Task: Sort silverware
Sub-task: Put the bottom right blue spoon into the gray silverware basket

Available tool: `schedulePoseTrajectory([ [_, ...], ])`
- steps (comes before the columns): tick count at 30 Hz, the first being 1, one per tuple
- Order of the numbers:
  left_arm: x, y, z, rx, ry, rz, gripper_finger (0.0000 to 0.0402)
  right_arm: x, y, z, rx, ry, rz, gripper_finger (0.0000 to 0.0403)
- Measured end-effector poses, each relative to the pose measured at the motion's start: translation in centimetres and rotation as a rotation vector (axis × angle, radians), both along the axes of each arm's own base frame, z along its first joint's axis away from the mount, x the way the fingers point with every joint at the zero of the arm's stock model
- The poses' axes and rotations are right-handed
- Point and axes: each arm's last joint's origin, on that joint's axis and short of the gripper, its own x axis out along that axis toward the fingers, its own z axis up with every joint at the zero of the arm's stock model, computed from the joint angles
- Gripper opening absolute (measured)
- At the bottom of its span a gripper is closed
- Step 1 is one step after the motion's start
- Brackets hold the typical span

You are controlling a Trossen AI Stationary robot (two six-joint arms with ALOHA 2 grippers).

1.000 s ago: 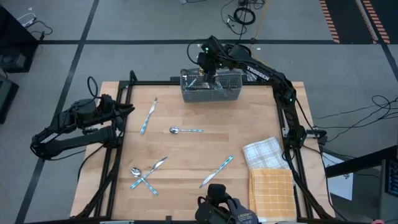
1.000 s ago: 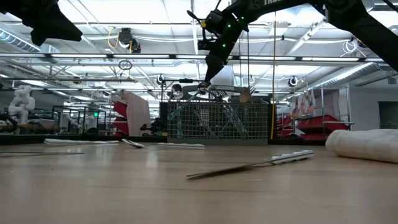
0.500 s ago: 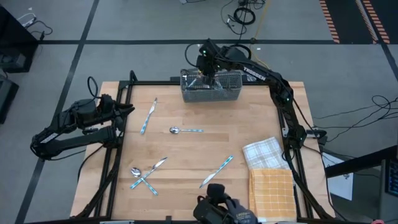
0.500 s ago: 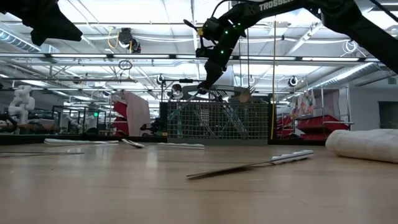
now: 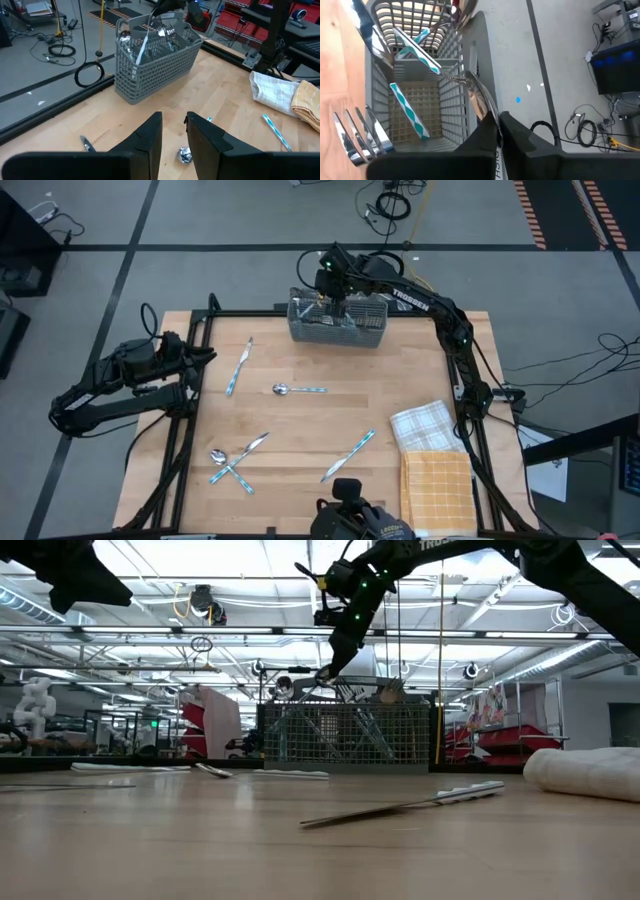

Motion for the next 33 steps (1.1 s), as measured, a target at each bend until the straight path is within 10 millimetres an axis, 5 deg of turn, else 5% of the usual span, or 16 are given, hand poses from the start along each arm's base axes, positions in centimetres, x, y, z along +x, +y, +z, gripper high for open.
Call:
schedulePoseTrajectory([
  [8,0.0,0.0,0.0,-0.006,-0.003,0.000,0.0095,0.1,1.1,0.9,-0.128,0.091,0.015,0.0001],
  [25,0.0,0.0,0.0,-0.006,-0.005,0.000,0.0095,3.1,6.6,1.6,-0.477,0.398,0.335,0.0002],
  [33,0.0,0.0,0.0,-0.014,-0.009,0.004,0.0095,4.1,7.7,1.9,-0.543,0.382,0.398,0.0072],
])
